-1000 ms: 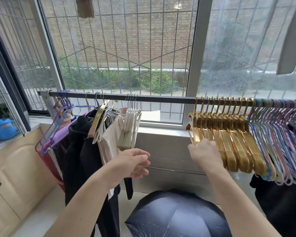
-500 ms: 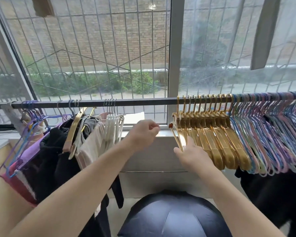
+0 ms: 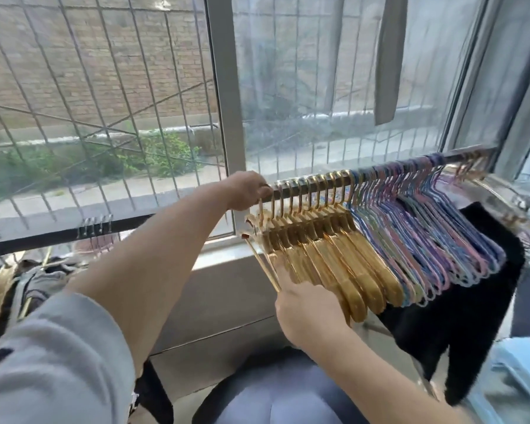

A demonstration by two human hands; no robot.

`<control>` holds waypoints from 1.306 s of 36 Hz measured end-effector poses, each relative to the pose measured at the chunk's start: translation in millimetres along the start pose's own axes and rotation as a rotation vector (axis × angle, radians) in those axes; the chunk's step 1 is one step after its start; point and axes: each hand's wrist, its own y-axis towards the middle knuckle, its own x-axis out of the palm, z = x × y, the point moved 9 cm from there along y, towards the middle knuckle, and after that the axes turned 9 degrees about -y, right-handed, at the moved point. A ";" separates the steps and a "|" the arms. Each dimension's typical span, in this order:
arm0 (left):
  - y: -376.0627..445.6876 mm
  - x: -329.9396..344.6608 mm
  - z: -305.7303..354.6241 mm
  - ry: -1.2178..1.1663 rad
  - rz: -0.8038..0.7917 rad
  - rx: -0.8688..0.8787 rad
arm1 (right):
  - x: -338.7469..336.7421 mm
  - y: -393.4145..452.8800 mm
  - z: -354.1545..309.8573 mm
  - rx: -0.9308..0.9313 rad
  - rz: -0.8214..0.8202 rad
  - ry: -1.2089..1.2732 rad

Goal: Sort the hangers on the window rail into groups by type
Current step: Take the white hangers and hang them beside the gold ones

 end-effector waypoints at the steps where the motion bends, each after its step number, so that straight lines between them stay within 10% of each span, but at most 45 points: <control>1: 1.0 -1.0 -1.7 -0.009 0.015 0.016 | -1.0 -0.2 -0.6 -0.008 0.005 -0.004; 28: -2.4 16.9 -16.7 0.066 -0.026 0.025 | -10.6 -5.5 0.4 0.066 0.023 0.090; 35: -94.2 12.8 -1.0 -0.171 0.363 0.086 | -24.5 -8.5 6.5 0.064 0.001 -0.060; 47: -258.4 78.1 -113.4 0.492 0.016 -0.586 | -38.5 -24.5 -38.8 -0.166 0.192 0.228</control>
